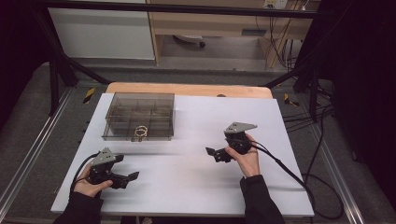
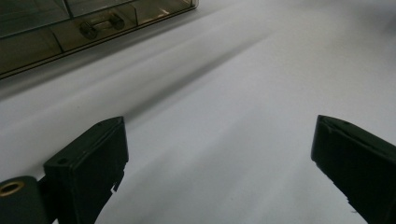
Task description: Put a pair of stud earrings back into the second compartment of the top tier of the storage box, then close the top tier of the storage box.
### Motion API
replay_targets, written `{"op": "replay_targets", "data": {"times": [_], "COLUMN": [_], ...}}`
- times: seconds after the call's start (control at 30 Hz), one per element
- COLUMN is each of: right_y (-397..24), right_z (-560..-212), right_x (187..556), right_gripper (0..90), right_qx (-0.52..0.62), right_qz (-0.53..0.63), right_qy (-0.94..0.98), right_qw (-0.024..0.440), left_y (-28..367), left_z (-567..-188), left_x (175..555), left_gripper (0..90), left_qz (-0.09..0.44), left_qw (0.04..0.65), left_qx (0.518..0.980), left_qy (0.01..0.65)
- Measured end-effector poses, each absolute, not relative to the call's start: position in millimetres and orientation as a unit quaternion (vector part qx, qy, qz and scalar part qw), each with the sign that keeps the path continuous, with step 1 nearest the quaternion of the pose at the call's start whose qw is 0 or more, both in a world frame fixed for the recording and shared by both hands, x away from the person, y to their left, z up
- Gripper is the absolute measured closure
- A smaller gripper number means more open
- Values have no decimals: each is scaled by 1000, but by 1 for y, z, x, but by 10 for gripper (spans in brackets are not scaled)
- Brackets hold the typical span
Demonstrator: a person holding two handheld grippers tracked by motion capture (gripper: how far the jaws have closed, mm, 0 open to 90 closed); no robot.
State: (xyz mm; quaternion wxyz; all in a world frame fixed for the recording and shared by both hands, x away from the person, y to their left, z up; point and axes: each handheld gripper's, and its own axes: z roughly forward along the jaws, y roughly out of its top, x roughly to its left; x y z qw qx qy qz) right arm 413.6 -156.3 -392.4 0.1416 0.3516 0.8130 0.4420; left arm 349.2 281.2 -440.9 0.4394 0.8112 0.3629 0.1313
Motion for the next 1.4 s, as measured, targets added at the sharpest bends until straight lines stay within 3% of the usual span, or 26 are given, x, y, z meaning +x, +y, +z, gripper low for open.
{"op": "replay_targets", "data": {"times": [0.87, 1.4], "right_y": [-236, -264], "right_z": [-426, -439], "right_x": [381, 363], "right_gripper": [7, 7], "right_qx": [387, 402], "right_qz": [445, 463], "right_qy": [796, 780], "right_qw": [136, 126], "left_y": [280, 277], "left_z": [-442, -440], "left_x": [350, 349], "left_gripper": [49, 58], "left_qz": [132, 130], "left_qw": [439, 440], "left_qx": [812, 812], "left_qy": [361, 361]}}
